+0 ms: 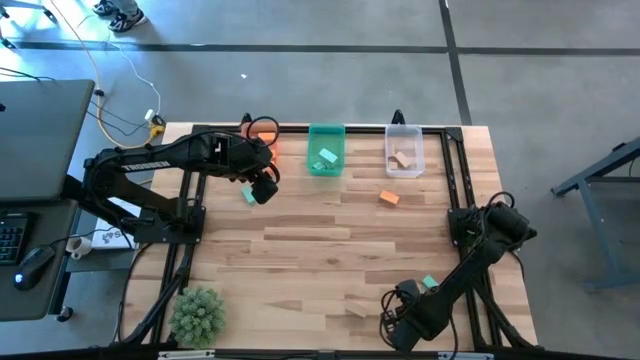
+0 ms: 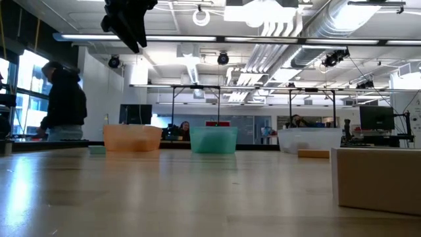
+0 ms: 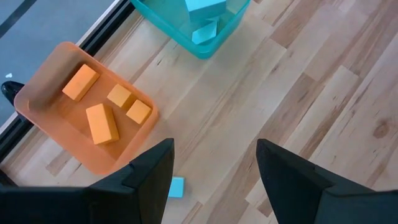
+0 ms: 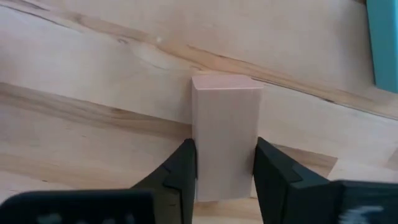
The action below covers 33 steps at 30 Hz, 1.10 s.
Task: Sort & place blocks by color
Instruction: Put the brown block into the white bin
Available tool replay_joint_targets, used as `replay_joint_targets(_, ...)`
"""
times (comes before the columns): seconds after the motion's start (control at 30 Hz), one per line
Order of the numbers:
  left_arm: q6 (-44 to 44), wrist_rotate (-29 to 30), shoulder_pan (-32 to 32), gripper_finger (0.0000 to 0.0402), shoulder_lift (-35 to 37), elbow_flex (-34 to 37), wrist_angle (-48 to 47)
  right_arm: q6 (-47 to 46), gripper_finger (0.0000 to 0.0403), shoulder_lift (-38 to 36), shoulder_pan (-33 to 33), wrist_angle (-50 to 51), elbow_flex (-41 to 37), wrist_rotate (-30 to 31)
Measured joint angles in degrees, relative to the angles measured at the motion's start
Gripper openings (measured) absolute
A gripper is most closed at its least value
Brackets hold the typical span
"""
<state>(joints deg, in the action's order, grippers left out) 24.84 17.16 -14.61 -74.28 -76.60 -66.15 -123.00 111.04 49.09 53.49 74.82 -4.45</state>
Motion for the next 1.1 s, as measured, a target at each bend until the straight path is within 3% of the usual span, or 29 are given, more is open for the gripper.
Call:
replay_joint_targets(0.13, 0.0, -0.01, 0.0, 0.0213, 0.0, 0.0, 0.0, 0.0, 0.0097, 0.0, -0.34, 0.1, 0.19, 0.38)
replay_joint_targets(0.5, 0.0, -0.03, 0.02, 0.0213, 0.0, 0.0, 0.0, 2.0, 0.0097, 0.02, -2.33, 1.8, 5.59, 13.68)
replay_joint_targets(0.77, 0.0, -0.03, 0.01, 0.0213, 0.0, 0.0, 0.0, 12.14, 0.0097, -0.89, -7.91, 6.09, 6.85, 18.37)
replay_joint_targets(1.1, 0.0, -0.03, 0.0, 0.0213, 0.0, 0.0, 0.02, 29.47, 0.0097, -8.31, -17.38, 18.56, 6.85, 24.03)
